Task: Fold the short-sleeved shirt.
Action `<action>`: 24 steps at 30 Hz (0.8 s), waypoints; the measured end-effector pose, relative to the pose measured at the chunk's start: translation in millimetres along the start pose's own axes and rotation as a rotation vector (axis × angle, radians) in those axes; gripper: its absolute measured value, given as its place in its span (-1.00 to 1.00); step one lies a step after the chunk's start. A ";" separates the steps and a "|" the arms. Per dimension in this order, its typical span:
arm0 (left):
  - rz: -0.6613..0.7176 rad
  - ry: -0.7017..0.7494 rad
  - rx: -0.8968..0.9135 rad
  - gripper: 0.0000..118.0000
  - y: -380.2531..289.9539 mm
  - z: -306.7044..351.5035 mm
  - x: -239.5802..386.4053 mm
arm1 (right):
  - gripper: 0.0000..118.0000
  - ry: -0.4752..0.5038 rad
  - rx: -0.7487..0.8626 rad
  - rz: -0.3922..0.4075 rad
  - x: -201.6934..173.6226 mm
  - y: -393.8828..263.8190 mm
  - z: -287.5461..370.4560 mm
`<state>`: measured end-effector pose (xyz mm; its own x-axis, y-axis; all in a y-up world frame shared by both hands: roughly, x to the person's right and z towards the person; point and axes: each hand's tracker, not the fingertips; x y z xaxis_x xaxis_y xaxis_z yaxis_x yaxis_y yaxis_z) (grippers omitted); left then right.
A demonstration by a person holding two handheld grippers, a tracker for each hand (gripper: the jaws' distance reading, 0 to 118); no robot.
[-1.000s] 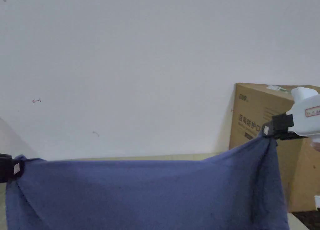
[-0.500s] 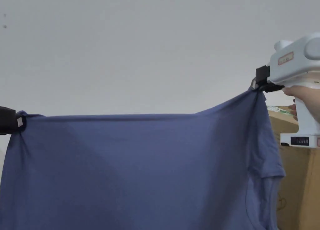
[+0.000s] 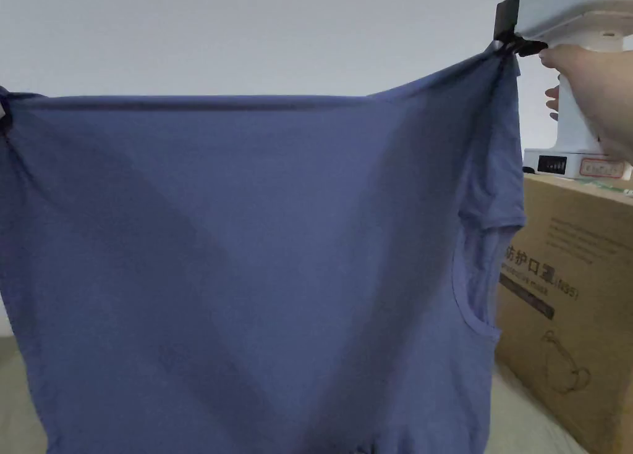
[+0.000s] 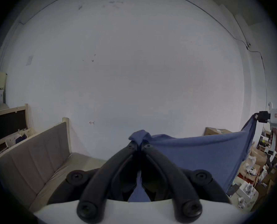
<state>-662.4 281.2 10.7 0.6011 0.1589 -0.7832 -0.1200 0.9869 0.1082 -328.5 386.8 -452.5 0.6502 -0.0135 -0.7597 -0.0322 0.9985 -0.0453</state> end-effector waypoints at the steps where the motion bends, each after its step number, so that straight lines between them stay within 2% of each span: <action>1: -0.013 0.008 -0.009 -0.97 -6.5 0.1 8.4 | -0.94 0.003 -0.006 -0.001 -0.7 -6.6 -6.4; 4: -0.029 0.031 -0.081 -0.97 -41.2 -17.1 11.5 | -0.94 0.008 -0.072 -0.007 -0.7 -50.1 -26.7; 6: -0.003 0.024 -0.157 -0.97 -79.7 -52.9 -15.4 | -0.94 -0.007 -0.152 -0.013 4.7 -101.7 -41.0; 9: 0.059 0.000 -0.336 -0.97 -159.9 -39.3 -14.1 | -0.94 0.012 -0.365 -0.047 18.6 -206.3 -45.1; 11: 0.113 -0.018 -0.474 -0.97 -225.1 -21.4 -22.4 | -0.94 0.052 -0.540 -0.121 37.8 -286.8 -36.0; 12: 0.129 -0.028 -0.556 -0.97 -259.2 -5.2 -24.8 | -0.94 0.069 -0.612 -0.162 46.4 -329.2 -23.6; 13: 0.131 -0.046 -0.635 -0.97 -290.5 11.9 -26.9 | -0.94 0.062 -0.696 -0.164 52.5 -366.8 -8.4; 15: 0.123 -0.074 -0.812 -0.97 -347.5 49.4 -34.9 | -0.94 0.077 -0.844 -0.155 69.4 -437.2 26.4; 17: 0.033 -0.055 -0.938 -0.97 -394.8 86.0 -51.5 | -0.94 0.109 -0.995 -0.134 83.5 -488.5 69.0; 20: -0.001 -0.079 -1.055 -0.97 -428.2 154.7 -69.0 | -0.94 0.103 -1.137 -0.186 109.6 -530.0 155.7; 23: 0.025 -0.072 -1.131 -0.97 -435.2 217.5 -85.5 | -0.94 0.114 -1.214 -0.179 136.5 -552.2 223.0; 24: 0.021 -0.080 -1.152 -0.97 -436.7 235.7 -89.4 | -0.94 0.126 -1.232 -0.211 145.5 -555.6 243.6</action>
<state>-477.5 -157.2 177.7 0.6336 0.2170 -0.7426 -0.7558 0.3786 -0.5343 -31.1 -156.8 -379.8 0.6544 -0.2394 -0.7173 -0.6671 0.2638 -0.6967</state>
